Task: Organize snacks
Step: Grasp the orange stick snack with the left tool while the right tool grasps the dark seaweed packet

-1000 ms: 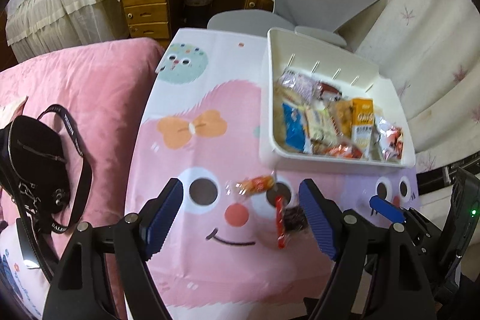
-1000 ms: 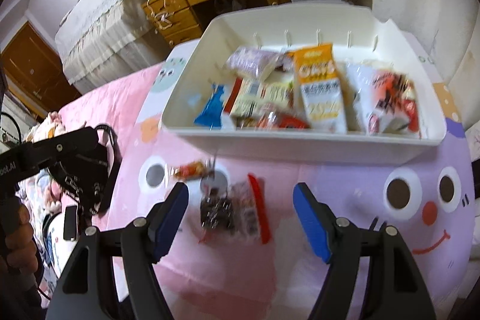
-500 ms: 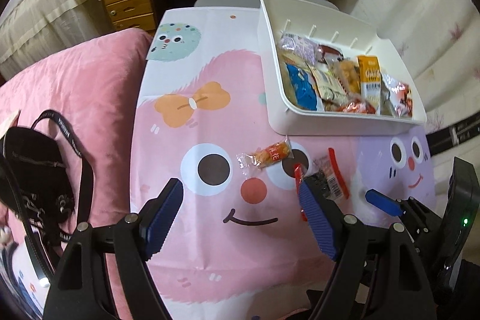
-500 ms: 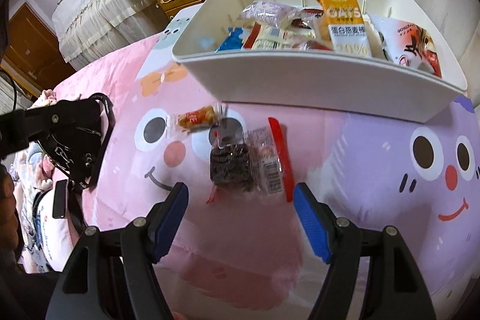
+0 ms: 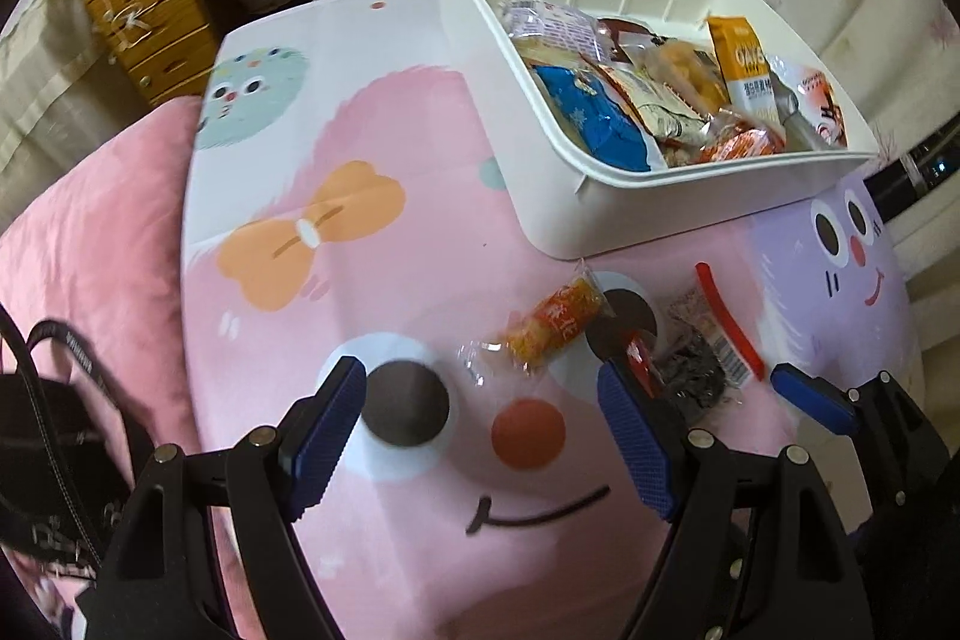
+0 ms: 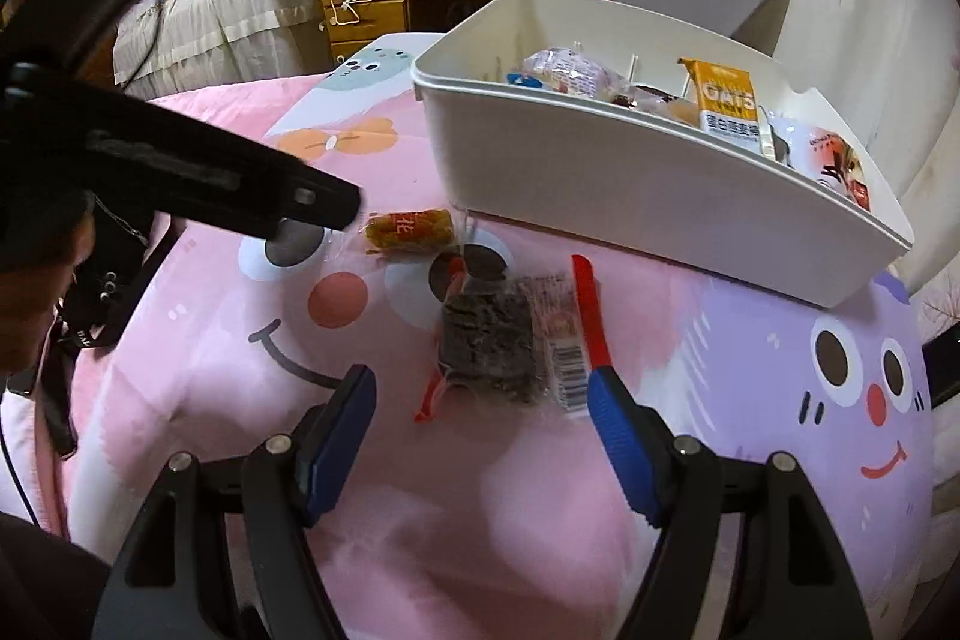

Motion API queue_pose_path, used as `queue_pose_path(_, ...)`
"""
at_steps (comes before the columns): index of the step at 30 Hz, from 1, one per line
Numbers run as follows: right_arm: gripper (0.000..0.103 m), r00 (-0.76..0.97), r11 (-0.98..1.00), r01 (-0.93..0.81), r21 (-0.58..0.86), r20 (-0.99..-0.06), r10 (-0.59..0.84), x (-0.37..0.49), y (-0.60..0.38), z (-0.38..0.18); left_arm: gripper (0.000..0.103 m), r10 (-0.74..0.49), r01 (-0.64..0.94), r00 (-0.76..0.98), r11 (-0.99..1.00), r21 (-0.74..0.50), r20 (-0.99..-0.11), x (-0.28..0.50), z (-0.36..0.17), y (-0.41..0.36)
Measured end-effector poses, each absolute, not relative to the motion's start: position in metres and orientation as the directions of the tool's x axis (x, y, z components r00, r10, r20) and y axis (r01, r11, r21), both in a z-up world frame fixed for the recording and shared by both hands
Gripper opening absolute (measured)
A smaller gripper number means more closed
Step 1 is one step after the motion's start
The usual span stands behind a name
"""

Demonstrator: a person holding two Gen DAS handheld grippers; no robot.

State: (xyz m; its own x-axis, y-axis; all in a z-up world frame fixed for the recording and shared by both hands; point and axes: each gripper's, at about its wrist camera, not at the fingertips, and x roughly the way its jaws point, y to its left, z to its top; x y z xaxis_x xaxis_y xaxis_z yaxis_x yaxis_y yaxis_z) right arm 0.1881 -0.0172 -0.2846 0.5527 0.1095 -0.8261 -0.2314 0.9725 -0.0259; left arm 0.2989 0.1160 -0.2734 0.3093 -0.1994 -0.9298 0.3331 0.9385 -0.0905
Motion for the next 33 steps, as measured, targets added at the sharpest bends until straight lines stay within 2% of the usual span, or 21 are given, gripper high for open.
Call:
queue_pose_path(8, 0.074, 0.600, 0.979, -0.195, -0.068, -0.797, 0.064, 0.199, -0.013, -0.299, 0.078, -0.250, 0.403, 0.321, 0.909, -0.107, -0.913, 0.310, -0.297, 0.102)
queue_pose_path(15, 0.074, 0.594, 0.983, -0.179, -0.040, -0.801, 0.075, 0.211, -0.014, -0.307, 0.075, -0.257, 0.451, 0.319, 0.888, -0.092, -0.912, 0.313, -0.306, 0.086)
queue_pose_path(19, 0.071, 0.583, 0.983, -0.181, -0.014, -0.807, 0.096, 0.212, -0.015, -0.311, 0.066, -0.247, 0.453, 0.311, 0.887, -0.086, -0.918, 0.314, -0.310, 0.081)
queue_pose_path(24, 0.053, 0.592, 0.983, -0.180, -0.014, -0.800, 0.097, 0.212, -0.016, -0.314, 0.055, -0.240, 0.469, 0.328, 0.881, -0.063, -0.914, 0.311, -0.311, 0.077)
queue_pose_path(27, 0.050, 0.600, 0.983, -0.184, -0.015, -0.793, 0.101, 0.209, -0.018, -0.315, 0.048, -0.243, 0.483, 0.333, 0.874, -0.056, -0.911, 0.308, -0.310, 0.075)
queue_pose_path(29, 0.049, 0.604, 0.982, -0.189, -0.021, -0.791, 0.100, 0.208, -0.017, -0.315, 0.035, -0.240, 0.495, 0.340, 0.868, -0.045, -0.909, 0.305, -0.309, 0.071)
queue_pose_path(33, 0.047, 0.601, 0.981, -0.191, -0.015, -0.792, 0.105, 0.205, -0.017, -0.315, 0.022, -0.236, 0.500, 0.350, 0.865, -0.032, -0.906, 0.300, -0.308, 0.064)
